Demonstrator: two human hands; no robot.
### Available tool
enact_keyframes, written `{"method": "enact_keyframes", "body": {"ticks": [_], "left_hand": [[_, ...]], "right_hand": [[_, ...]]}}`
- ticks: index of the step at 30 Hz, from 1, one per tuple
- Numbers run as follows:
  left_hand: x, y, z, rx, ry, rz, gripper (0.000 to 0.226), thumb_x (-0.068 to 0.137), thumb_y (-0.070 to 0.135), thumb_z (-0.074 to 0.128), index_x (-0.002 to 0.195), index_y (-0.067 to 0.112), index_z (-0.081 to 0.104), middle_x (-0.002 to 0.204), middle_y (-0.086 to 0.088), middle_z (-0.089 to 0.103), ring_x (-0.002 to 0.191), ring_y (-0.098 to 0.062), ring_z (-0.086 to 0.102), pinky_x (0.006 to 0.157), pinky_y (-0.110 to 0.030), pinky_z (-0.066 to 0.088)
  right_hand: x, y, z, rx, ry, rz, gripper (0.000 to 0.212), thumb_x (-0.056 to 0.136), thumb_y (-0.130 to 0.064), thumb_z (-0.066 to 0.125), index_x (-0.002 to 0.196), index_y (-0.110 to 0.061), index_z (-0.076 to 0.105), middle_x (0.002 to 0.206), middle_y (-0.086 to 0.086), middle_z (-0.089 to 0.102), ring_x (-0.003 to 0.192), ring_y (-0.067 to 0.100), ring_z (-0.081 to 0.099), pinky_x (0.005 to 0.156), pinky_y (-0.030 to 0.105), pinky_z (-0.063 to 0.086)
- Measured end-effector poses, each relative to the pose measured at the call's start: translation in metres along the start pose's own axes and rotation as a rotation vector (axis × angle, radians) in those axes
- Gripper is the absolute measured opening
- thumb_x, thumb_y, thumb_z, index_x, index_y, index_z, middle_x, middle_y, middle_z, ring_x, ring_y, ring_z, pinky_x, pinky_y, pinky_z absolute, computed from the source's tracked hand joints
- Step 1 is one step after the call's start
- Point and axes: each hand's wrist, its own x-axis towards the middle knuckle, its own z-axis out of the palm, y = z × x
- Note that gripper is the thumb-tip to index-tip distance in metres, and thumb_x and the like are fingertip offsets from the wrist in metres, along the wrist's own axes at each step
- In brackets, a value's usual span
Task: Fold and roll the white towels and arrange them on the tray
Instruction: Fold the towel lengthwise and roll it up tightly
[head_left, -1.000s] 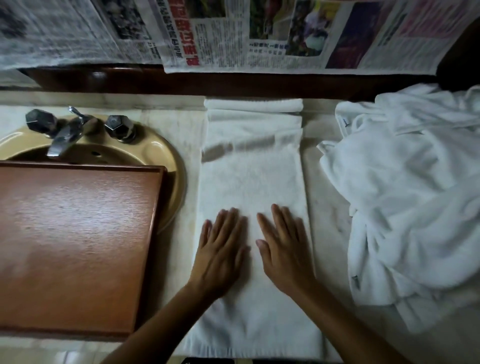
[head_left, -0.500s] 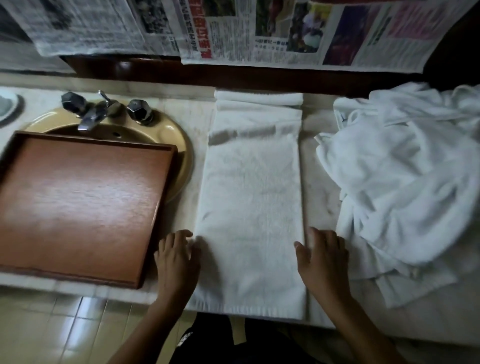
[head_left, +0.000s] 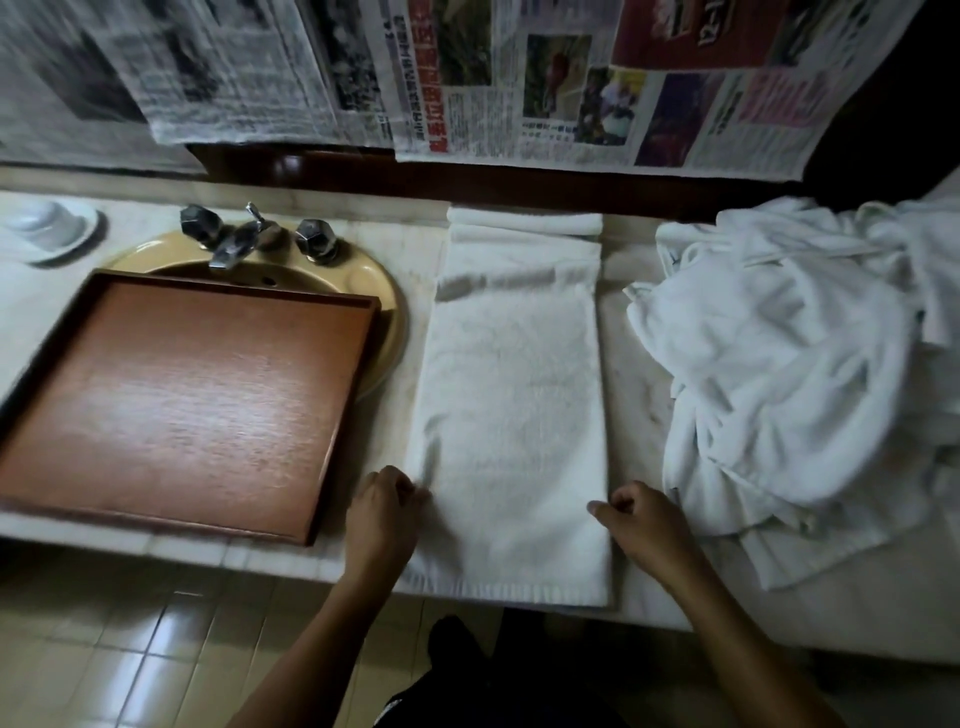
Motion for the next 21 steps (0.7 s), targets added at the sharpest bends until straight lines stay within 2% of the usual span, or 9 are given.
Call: {"method": "enact_keyframes", "body": {"ticks": [2,3,5,7,10,14,17,19,21], "left_hand": [[-0.001,0.003,-0.006,-0.07,0.013,0.01,0.017,0.091,0.025,0.075,0.087,0.018,0.06,0.083,0.004,0.062,0.073,-0.013,0.059,0.057,-0.025,0.039],[-0.001,0.005,-0.009,-0.114,0.004,0.012,0.018,0.091,0.023,0.075,0.087,0.017,0.059,0.081,0.005,0.063,0.071,-0.01,0.059,0.056,-0.023,0.038],[-0.002,0.008,-0.016,-0.226,-0.032,-0.019,0.018,0.09,0.021,0.077,0.088,0.017,0.06,0.081,0.006,0.066,0.072,-0.009,0.062,0.057,-0.024,0.043],[-0.002,0.007,-0.022,-0.315,-0.046,-0.053,0.02,0.087,0.021,0.081,0.087,0.017,0.061,0.082,0.005,0.067,0.075,-0.013,0.064,0.061,-0.027,0.048],[0.0,0.0,-0.026,-0.3,-0.002,-0.026,0.024,0.082,0.02,0.085,0.084,0.016,0.061,0.08,0.005,0.066,0.072,-0.01,0.06,0.058,-0.02,0.041],[-0.001,-0.01,-0.022,-0.251,0.001,-0.019,0.021,0.086,0.017,0.082,0.086,0.015,0.062,0.078,0.007,0.065,0.07,-0.006,0.059,0.054,-0.021,0.038],[-0.004,-0.016,-0.018,-0.19,0.02,0.02,0.018,0.091,0.024,0.077,0.092,0.019,0.06,0.085,0.006,0.064,0.074,-0.012,0.062,0.053,-0.023,0.039],[-0.005,-0.019,-0.014,-0.088,0.061,0.124,0.018,0.093,0.027,0.072,0.104,0.021,0.059,0.102,0.003,0.062,0.085,-0.017,0.061,0.061,-0.026,0.042],[-0.007,-0.017,-0.005,0.009,0.098,0.316,0.028,0.094,0.026,0.07,0.119,0.018,0.059,0.116,-0.003,0.06,0.1,-0.022,0.059,0.078,-0.03,0.045]], "right_hand": [[0.002,0.007,0.004,0.127,-0.003,0.045,0.024,0.085,-0.041,0.079,0.091,-0.024,0.063,0.094,-0.003,0.07,0.092,0.02,0.067,0.08,0.034,0.051],[0.003,0.011,0.006,0.202,0.005,0.067,0.023,0.084,-0.037,0.081,0.092,-0.025,0.064,0.098,-0.002,0.072,0.094,0.021,0.068,0.085,0.042,0.056],[0.002,0.019,0.012,0.334,0.006,0.111,0.023,0.082,-0.027,0.083,0.094,-0.025,0.063,0.103,0.004,0.073,0.095,0.025,0.071,0.089,0.055,0.059],[-0.003,0.022,0.015,0.397,0.025,0.118,0.026,0.083,-0.021,0.084,0.096,-0.024,0.062,0.104,0.007,0.074,0.091,0.027,0.072,0.085,0.059,0.059],[-0.011,0.02,0.019,0.368,0.111,0.088,0.036,0.073,-0.032,0.09,0.094,-0.026,0.061,0.095,-0.002,0.074,0.088,0.022,0.072,0.082,0.052,0.06],[-0.027,0.009,0.023,0.312,0.18,0.033,0.041,0.076,-0.025,0.091,0.1,-0.019,0.059,0.093,-0.006,0.07,0.086,0.015,0.068,0.071,0.029,0.048],[-0.038,0.005,0.03,0.29,0.276,0.015,0.045,0.075,-0.026,0.091,0.105,-0.017,0.059,0.09,-0.004,0.068,0.086,0.019,0.067,0.07,0.027,0.042],[-0.042,0.005,0.039,0.187,0.377,-0.048,0.048,0.078,-0.031,0.089,0.112,-0.015,0.059,0.096,0.001,0.065,0.089,0.022,0.065,0.074,0.028,0.043],[-0.045,0.002,0.052,0.057,0.491,-0.23,0.048,0.085,-0.033,0.082,0.122,-0.013,0.059,0.11,0.007,0.064,0.102,0.028,0.062,0.081,0.032,0.046]]}}
